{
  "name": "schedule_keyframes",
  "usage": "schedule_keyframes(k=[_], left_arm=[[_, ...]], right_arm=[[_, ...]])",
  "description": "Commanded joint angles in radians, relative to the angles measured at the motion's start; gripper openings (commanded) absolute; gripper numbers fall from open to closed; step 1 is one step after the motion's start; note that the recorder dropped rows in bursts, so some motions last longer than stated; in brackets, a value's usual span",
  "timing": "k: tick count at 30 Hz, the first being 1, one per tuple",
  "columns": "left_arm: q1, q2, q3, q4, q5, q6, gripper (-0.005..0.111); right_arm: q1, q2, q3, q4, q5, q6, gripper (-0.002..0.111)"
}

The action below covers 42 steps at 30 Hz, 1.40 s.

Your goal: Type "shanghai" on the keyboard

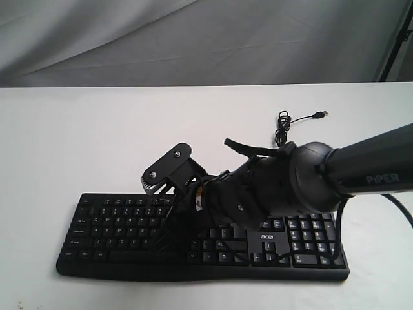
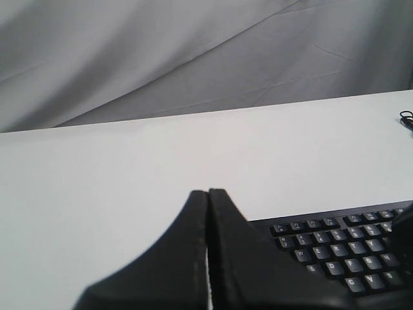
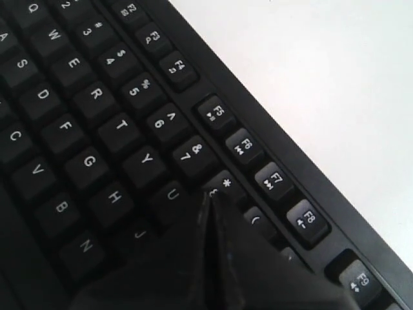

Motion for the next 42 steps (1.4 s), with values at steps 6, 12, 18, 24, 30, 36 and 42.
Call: schedule_keyframes(k=[6, 12, 18, 24, 30, 36, 42], left_arm=[[-0.004, -0.003, 0.004, 0.001, -0.005, -0.003, 0.0], [-0.004, -0.003, 0.004, 0.001, -0.005, -0.003, 0.0], [-0.004, -0.003, 0.004, 0.001, -0.005, -0.003, 0.0], [-0.004, -0.003, 0.004, 0.001, -0.005, -0.003, 0.0], [-0.004, -0.003, 0.004, 0.001, -0.005, -0.003, 0.0], [-0.004, -0.003, 0.004, 0.001, -0.005, -0.003, 0.0], [-0.004, -0.003, 0.004, 0.001, -0.005, -0.003, 0.0]], right_arm=[[-0.001, 0.032, 0.004, 0.008, -0.003, -0.01, 0.0], [0.009, -0.017, 0.004, 0.01, 0.032, -0.025, 0.0], [0.038, -0.11, 0.012, 0.0, 0.085, -0.032, 0.0], [0.14, -0.41, 0.238, 0.003, -0.048, -0.032, 0.0], [0.2, -0.695, 0.472, 0.125, -0.042, 0.049, 0.0], [0.2, -0.863, 0.64, 0.125, -0.032, 0.053, 0.0], [0.2, -1.043, 0.774, 0.125, -0.051, 0.053, 0.0]])
